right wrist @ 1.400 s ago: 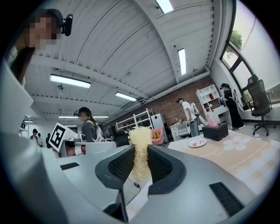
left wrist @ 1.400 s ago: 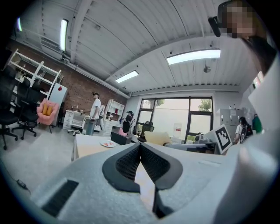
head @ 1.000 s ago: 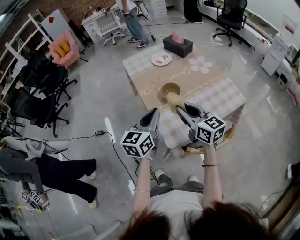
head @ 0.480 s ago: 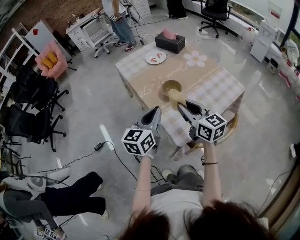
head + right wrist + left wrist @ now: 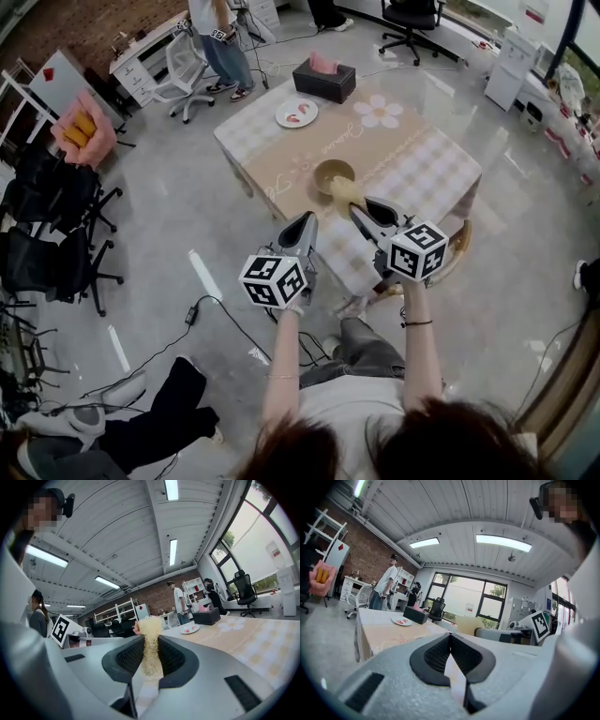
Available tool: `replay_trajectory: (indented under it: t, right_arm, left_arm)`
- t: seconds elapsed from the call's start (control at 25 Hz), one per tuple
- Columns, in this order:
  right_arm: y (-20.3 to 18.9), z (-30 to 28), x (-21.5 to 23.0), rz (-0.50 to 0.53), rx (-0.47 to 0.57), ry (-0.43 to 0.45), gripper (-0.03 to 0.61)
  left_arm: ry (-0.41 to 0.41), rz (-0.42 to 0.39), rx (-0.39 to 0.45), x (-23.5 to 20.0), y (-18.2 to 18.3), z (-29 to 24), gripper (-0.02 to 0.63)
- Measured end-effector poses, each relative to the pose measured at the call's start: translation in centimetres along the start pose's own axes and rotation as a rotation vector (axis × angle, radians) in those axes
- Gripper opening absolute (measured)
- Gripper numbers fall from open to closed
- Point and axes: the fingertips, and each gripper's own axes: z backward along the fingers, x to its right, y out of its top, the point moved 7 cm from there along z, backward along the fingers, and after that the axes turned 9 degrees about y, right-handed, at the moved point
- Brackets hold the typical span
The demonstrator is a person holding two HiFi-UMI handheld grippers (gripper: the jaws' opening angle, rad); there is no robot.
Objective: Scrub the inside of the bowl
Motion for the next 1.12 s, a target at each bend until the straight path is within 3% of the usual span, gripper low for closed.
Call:
replay_trajectory:
  t: [0.36,0.64,0.92,1.12]
  right_arm:
    - [2.8,-2.8,3.9,0.020,-0.039,-0.018,0.078]
    - [4.3,-4.7,6.6,0.028,-0.075,0.012,0.078]
    - [4.4,-6.1,7.8,0.067,-0.150,0.058,0.078]
    - [3.4,-6.7,8.5,0.054,-0.187,0.056,0.080]
  left_arm:
    - [-0.042,0.014,-0.050,-1.2,0.5,-3.9,0.011]
    - [-0.051,0.038,-0.019,-2.5,1.5,-6.4,0.011]
    - [-0.098,0.082,0.012,-3.1,1.9,-8.1,0.011]
    - [-0.097,0.055,-0.009,-3.8,1.4,-9.0,0.011]
